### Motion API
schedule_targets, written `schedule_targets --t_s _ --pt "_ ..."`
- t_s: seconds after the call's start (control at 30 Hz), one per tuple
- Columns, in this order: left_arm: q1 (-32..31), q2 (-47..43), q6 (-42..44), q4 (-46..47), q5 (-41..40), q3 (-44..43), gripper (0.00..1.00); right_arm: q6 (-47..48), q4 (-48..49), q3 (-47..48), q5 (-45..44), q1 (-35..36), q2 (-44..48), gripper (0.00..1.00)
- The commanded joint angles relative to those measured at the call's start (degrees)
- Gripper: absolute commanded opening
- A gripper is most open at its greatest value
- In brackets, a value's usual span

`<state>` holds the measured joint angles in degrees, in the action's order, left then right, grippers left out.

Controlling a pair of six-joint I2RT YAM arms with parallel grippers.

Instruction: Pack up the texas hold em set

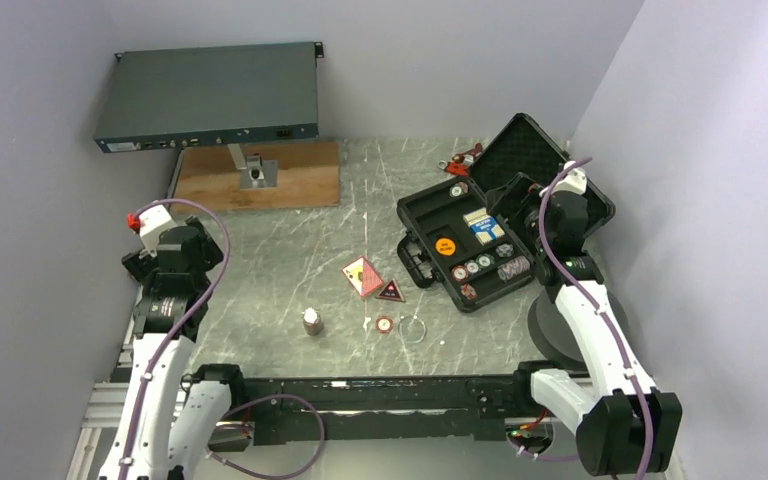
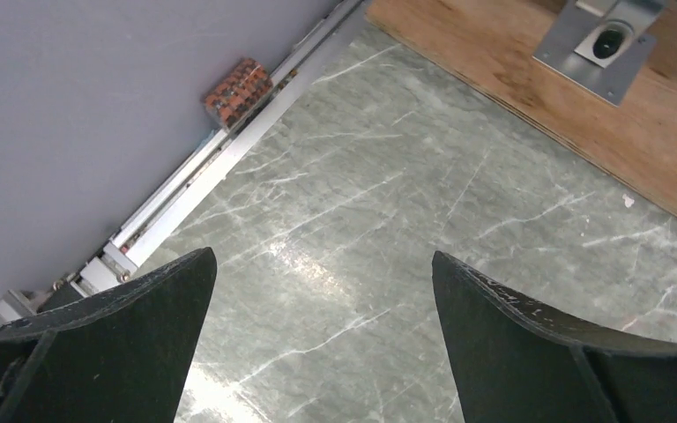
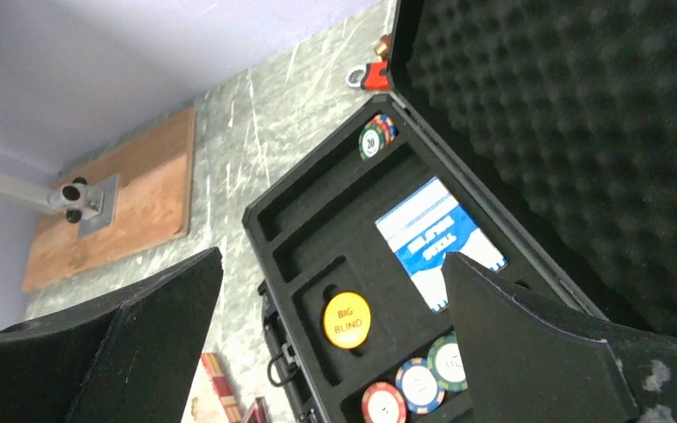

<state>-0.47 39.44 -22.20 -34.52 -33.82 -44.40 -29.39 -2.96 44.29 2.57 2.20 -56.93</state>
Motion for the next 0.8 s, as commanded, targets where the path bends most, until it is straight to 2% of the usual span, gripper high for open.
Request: schedule_targets --t_s 0.0,0.27,0.5,0.77 --pt "0.0 1.4 -5.9 -3.3 -5.2 -2.7 1.0 -1.7 -0.7 -1.6 5.1 -0.2 3.2 1.0" --pt "0.3 7.1 -12.9 -7.9 -10.4 -4.4 1.0 -1.6 -7.5 3.3 10.0 -0.2 2.4 1.0" --pt "10.2 10.3 -15.7 -7.2 -2.0 -5.2 0.99 -0.3 -6.5 2.7 14.2 0.1 3.4 1.0" --pt "18.6 14.3 -23.1 -11.3 0.7 -6.5 0.97 -1.5 -4.4 3.9 19.3 1.5 -1.5 1.0"
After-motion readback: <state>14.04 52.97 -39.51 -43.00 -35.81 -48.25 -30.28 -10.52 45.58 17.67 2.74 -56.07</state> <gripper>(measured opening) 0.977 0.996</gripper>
